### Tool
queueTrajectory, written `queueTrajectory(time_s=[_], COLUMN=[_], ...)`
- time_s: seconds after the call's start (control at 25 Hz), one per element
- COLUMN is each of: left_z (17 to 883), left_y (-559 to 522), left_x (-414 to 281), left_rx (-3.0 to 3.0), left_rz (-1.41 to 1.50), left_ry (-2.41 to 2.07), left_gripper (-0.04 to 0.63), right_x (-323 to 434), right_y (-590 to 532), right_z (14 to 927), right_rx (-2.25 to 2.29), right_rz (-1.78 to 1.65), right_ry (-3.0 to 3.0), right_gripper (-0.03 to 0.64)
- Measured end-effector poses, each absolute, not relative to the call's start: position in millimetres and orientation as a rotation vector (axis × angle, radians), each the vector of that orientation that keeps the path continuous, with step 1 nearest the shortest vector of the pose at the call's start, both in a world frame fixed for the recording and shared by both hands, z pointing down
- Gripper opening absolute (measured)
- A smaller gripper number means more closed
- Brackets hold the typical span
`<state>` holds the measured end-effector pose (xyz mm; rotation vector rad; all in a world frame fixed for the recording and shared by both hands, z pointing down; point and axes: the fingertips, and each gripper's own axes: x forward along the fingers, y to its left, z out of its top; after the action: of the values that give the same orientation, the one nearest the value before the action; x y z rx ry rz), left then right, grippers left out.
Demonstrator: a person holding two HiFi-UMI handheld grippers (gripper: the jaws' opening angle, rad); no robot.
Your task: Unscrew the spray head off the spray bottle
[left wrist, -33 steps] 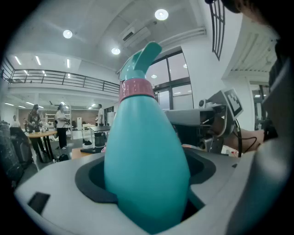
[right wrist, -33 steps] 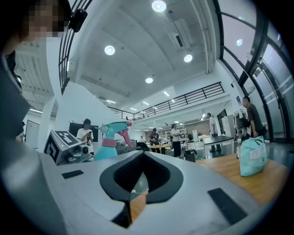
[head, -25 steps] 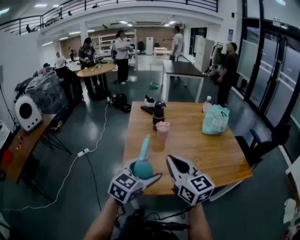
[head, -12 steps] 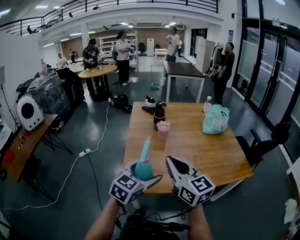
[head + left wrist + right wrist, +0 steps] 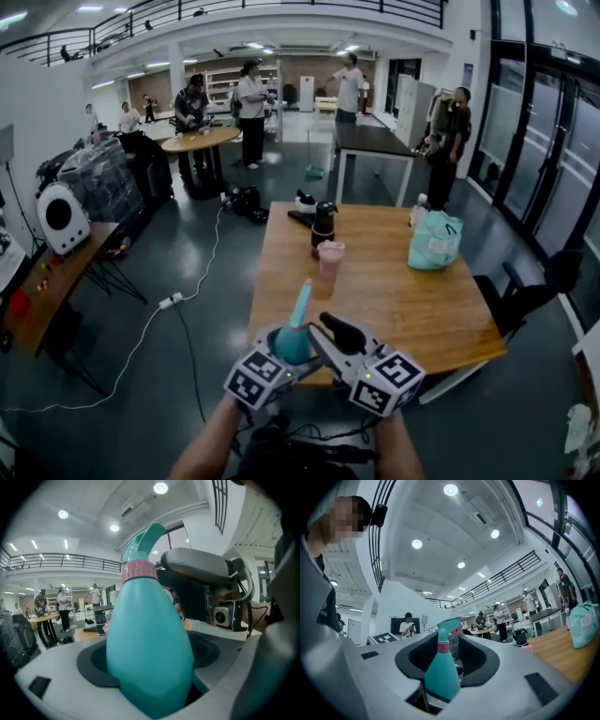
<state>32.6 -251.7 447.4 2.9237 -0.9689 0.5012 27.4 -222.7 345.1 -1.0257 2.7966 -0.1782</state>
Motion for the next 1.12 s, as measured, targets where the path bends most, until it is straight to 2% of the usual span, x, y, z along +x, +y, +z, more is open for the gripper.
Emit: queueTrajectory(time_s=[0.08, 0.6, 1.12], left_z=[449, 451, 443], left_y=[-250, -238, -210], left_x=[34, 47, 62], left_rx=[2.931, 2.996, 3.082], left_rz=[0.517, 0.554, 0.494], left_ry=[-0.972, -0.899, -0.570], left_gripper=[0.434, 0.434, 0.433], right_x=[21, 12, 23], right_y=[-223, -217, -201], right_z=[349, 359, 354], right_rx=[-1.008, -0.926, -0.685], right_rz=[-0.201, -0.156, -0.154], right_ry=[2.815, 2.928, 2.979], right_gripper=[0.147, 0.139, 0.137])
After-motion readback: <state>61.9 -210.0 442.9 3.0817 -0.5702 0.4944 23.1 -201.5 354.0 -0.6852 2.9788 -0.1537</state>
